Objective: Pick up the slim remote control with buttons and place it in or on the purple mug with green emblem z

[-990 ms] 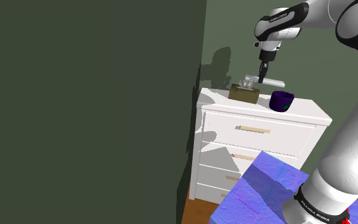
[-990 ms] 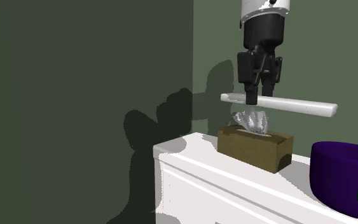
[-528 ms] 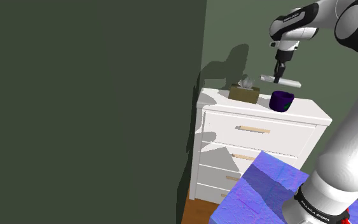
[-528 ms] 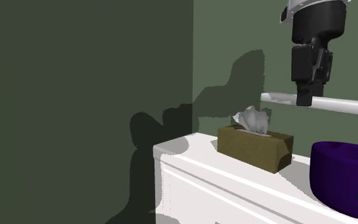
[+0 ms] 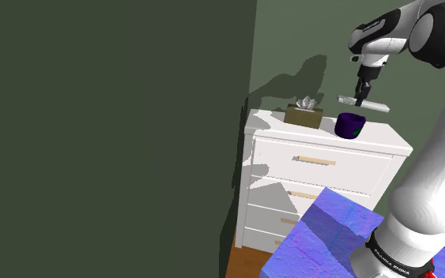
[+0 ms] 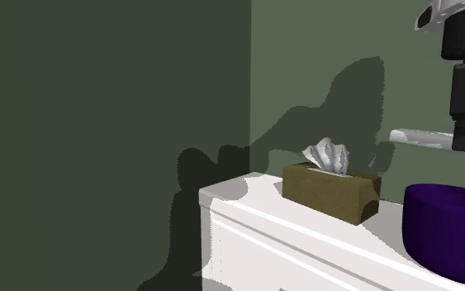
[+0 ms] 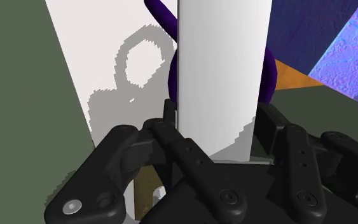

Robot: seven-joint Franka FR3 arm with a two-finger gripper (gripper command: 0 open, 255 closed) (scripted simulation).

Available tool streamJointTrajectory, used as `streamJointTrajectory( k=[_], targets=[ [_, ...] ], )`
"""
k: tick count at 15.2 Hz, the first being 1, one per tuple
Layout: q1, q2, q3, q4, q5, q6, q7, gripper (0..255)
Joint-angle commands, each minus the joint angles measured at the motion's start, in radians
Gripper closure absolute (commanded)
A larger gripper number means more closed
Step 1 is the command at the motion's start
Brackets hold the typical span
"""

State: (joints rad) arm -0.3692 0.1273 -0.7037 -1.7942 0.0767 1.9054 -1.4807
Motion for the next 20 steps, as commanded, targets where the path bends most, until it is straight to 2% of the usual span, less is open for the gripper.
streamJointTrajectory(
  k=[1,10,18,19,20],
  targets=[
    [-0.002,0.005,0.0,-0.025,0.004,0.03,-0.005,255],
    [-0.008,0.042,0.006,-0.112,0.035,0.144,-0.025,255],
    [-0.008,0.042,0.006,-0.112,0.035,0.144,-0.025,255],
    [-0.009,0.045,0.006,-0.111,0.037,0.145,-0.027,0],
    [-0.01,0.044,0.005,-0.111,0.036,0.145,-0.028,0]
  ],
)
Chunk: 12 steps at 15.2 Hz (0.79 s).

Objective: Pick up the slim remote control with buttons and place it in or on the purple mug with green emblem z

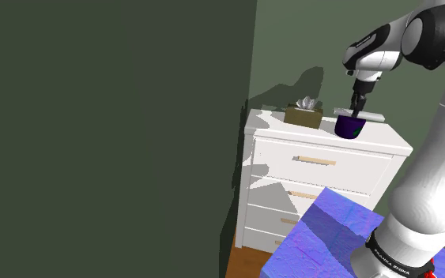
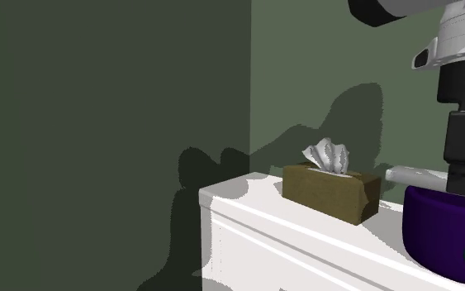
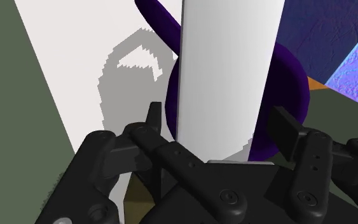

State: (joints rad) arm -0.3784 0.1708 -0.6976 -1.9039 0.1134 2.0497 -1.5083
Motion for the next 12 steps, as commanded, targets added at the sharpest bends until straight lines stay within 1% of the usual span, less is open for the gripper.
streamJointTrajectory(
  k=[1,4,8,12],
  targets=[
    [-0.001,0.002,0.0,0.0,0.0,0.0,-0.001,0],
    [0.001,-0.001,0.0,-0.002,-0.002,0.0,0.002,0],
    [0.009,-0.043,-0.006,0.085,-0.035,-0.118,0.025,0],
    [0.009,-0.043,-0.006,0.085,-0.035,-0.118,0.025,0]
  ],
)
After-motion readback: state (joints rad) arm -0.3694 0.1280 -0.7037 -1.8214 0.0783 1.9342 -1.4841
